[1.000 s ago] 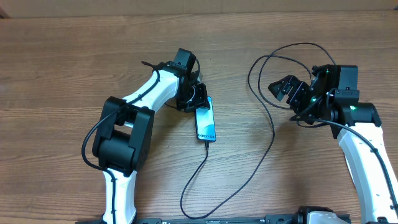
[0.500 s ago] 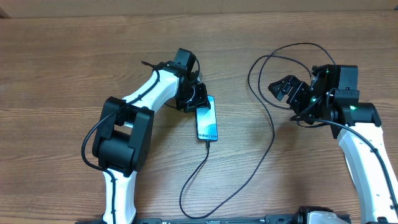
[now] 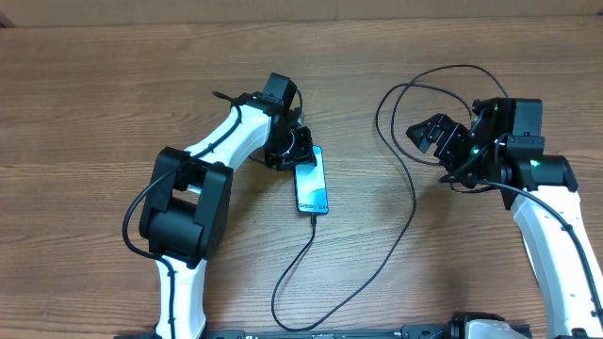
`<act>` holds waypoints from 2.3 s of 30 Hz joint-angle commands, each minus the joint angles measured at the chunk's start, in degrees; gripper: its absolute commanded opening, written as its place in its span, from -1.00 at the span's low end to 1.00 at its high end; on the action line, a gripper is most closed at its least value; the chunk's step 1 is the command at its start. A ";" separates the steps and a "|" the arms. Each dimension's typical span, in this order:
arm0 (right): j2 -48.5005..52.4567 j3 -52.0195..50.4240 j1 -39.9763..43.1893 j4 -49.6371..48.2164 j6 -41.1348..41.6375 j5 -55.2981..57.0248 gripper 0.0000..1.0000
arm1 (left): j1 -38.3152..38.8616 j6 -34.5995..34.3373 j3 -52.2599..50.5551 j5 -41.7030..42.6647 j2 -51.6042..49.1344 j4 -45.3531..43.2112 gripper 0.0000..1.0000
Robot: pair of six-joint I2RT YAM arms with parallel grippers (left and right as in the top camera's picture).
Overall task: Plug charger to phone and switch on socket
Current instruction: 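Lay the phone flat on the table and open the left gripper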
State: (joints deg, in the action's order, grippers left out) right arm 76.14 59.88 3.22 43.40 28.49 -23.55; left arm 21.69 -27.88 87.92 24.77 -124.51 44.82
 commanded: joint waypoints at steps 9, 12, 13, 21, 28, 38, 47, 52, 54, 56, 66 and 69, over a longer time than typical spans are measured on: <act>-0.59 0.17 -0.37 0.07 -0.52 0.59 1.00 | 0.04 0.44 -1.53 -8.68 -2.25 1.73 -0.17; -0.59 0.17 -0.37 0.07 -0.52 0.59 1.00 | 0.04 0.46 -1.53 -8.66 -2.25 1.70 -0.15; -0.59 0.17 -0.37 0.07 -0.52 0.59 1.00 | 0.04 0.44 -1.53 -8.66 -2.25 1.73 -0.13; -0.59 0.17 -0.37 0.07 -0.52 0.59 1.00 | 0.04 0.44 -1.53 -8.68 -2.25 1.70 -0.07; -0.59 0.17 -0.37 0.07 -0.52 0.59 1.00 | 0.04 0.44 -1.53 -8.68 -2.25 1.70 -0.07; -0.59 0.17 -0.37 0.07 -0.55 0.61 1.00 | 0.04 4.07 -0.17 -8.81 -2.14 4.15 0.27; -0.59 0.17 -0.37 0.07 -0.55 0.61 1.00 | 0.13 4.42 10.38 -19.93 -1.44 16.57 0.26; -0.59 0.17 -0.37 0.07 -0.79 0.61 1.00 | 0.15 5.20 13.16 -21.88 2.78 18.91 0.25; -0.59 0.17 -0.37 0.07 -0.96 0.61 1.00 | 0.15 5.20 13.16 -22.05 5.68 19.08 0.25; -0.59 0.17 -0.37 0.07 -0.94 0.61 1.00 | 0.15 5.20 13.16 -22.05 8.63 19.37 0.25; -0.59 0.17 -0.37 0.04 -0.92 0.61 1.00 | 0.48 5.75 13.16 -22.47 24.13 25.00 0.23; -0.59 0.17 -0.37 0.00 -0.92 0.61 1.00 | 0.63 6.12 13.16 -22.40 27.23 26.93 0.28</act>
State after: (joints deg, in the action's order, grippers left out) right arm 76.14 59.88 3.22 43.51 28.25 -23.55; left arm 21.78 -23.33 99.81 3.55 -100.20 70.63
